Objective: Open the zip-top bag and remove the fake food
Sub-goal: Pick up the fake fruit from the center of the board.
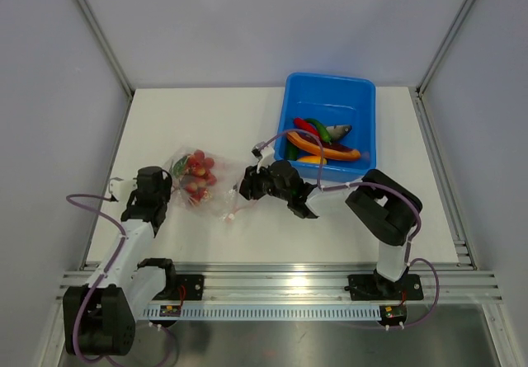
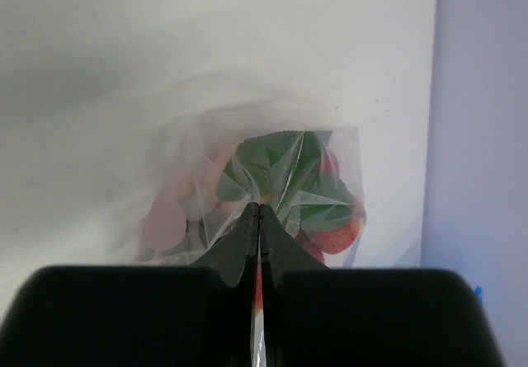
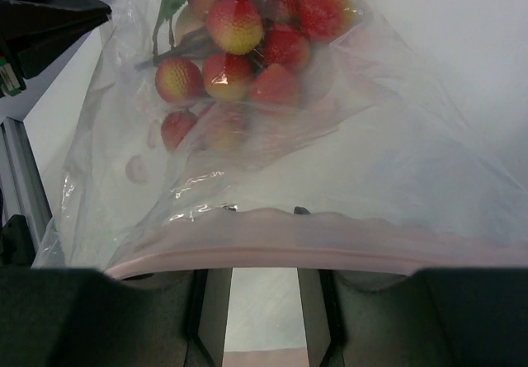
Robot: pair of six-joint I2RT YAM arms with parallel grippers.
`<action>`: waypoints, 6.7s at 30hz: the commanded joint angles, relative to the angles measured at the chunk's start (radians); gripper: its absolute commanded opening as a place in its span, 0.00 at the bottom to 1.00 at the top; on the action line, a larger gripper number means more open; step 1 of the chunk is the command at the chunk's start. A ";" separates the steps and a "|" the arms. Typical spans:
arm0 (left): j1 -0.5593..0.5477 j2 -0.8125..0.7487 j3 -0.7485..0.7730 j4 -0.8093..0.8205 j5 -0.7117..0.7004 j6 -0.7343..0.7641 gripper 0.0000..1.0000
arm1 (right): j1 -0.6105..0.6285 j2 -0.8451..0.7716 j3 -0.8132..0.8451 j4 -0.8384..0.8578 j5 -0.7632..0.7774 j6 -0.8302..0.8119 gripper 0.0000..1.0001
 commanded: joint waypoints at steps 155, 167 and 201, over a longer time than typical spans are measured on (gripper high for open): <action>-0.101 -0.196 0.190 -0.187 -0.209 -0.141 0.00 | 0.017 -0.266 -0.342 0.204 0.157 0.193 0.58; -0.119 -0.211 0.135 -0.263 -0.221 -0.169 0.02 | 0.078 -0.062 -0.186 0.181 0.106 0.170 0.58; -0.121 -0.269 -0.074 -0.148 0.061 0.095 0.85 | 0.100 0.044 0.044 0.002 -0.091 0.039 0.66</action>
